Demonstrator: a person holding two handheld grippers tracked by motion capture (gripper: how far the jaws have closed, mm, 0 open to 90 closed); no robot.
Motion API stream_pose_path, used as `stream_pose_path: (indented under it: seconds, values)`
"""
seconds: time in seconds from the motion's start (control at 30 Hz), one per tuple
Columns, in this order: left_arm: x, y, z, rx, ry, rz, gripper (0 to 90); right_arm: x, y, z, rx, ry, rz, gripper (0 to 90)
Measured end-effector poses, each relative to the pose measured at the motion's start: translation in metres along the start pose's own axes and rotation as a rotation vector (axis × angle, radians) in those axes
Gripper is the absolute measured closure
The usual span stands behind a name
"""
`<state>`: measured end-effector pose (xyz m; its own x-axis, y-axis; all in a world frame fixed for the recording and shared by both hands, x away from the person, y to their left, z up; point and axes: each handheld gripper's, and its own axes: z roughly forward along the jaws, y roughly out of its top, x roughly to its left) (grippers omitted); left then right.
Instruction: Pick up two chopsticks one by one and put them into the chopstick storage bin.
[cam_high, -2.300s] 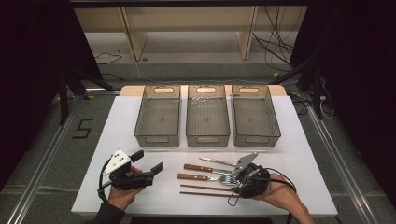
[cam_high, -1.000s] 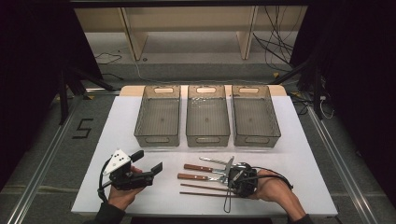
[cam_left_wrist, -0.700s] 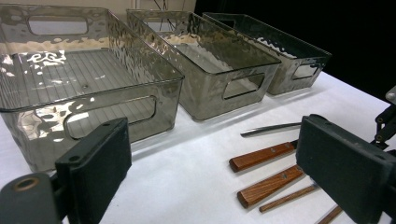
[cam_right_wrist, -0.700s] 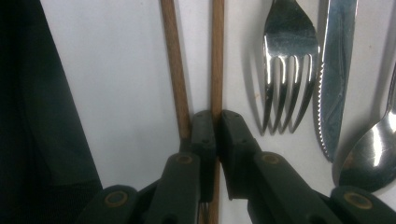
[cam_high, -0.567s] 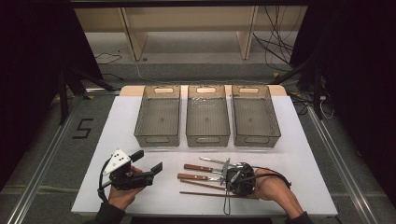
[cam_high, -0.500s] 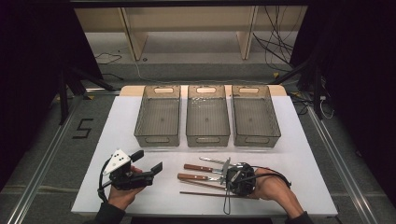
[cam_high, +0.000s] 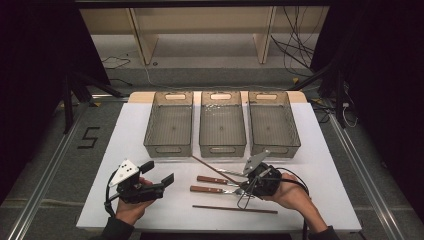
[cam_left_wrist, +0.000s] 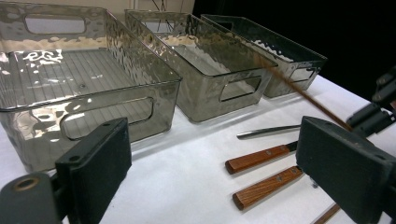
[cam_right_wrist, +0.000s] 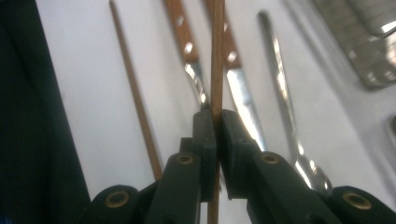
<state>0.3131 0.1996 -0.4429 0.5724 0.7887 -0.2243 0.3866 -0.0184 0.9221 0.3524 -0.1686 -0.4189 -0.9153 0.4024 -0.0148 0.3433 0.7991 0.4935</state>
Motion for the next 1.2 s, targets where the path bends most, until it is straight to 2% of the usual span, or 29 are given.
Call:
stream_pose_path:
  seconds: [0.1, 0.13, 0.17, 0.3, 0.37, 0.43, 0.5, 0.63, 0.83, 0.97, 1.2]
  values:
    - [-0.002, 0.001, 0.002, 0.009, -0.002, -0.006, 10.4, -0.002, 0.002, 0.0, -0.06, -0.019, 0.066, 85.5]
    - [-0.003, 0.001, 0.003, 0.01, -0.003, -0.002, 12.9, -0.003, 0.003, 0.0, -0.096, -0.035, 0.096, 85.5]
    - [-0.004, 0.002, 0.003, 0.008, -0.006, -0.001, 12.9, -0.003, 0.003, 0.0, -0.096, -0.035, 0.096, 85.5]
    - [-0.008, 0.008, 0.006, 0.012, -0.03, -0.03, 14.9, -0.002, 0.008, -0.001, -0.168, -0.056, 0.12, 85.5]
    - [-0.012, 0.011, 0.01, 0.025, -0.027, -0.038, 14.9, 0.001, 0.012, 0.0, -0.191, -0.067, 0.135, 85.5]
    - [-0.016, 0.014, 0.017, 0.038, -0.043, -0.06, 15.3, 0.003, 0.017, 0.0, -0.21, -0.071, 0.134, 85.5]
    - [-0.02, 0.018, 0.023, 0.054, -0.055, -0.06, 15.5, 0.005, 0.021, 0.001, -0.223, -0.073, 0.13, 85.5]
    - [-0.027, 0.026, 0.037, 0.075, -0.092, -0.091, 17.3, 0.009, 0.029, 0.004, -0.257, -0.074, 0.139, 85.4]
    - [-0.039, 0.036, 0.053, 0.107, -0.138, -0.09, 23.7, 0.016, 0.036, 0.015, -0.286, -0.07, 0.147, 85.4]
    - [-0.044, 0.039, 0.062, 0.128, -0.146, -0.098, 26.8, 0.019, 0.038, 0.017, -0.3, -0.06, 0.149, 85.4]
    - [-0.047, 0.04, 0.07, 0.156, -0.166, -0.134, 38.4, 0.023, 0.041, 0.021, -0.317, -0.05, 0.14, 85.4]
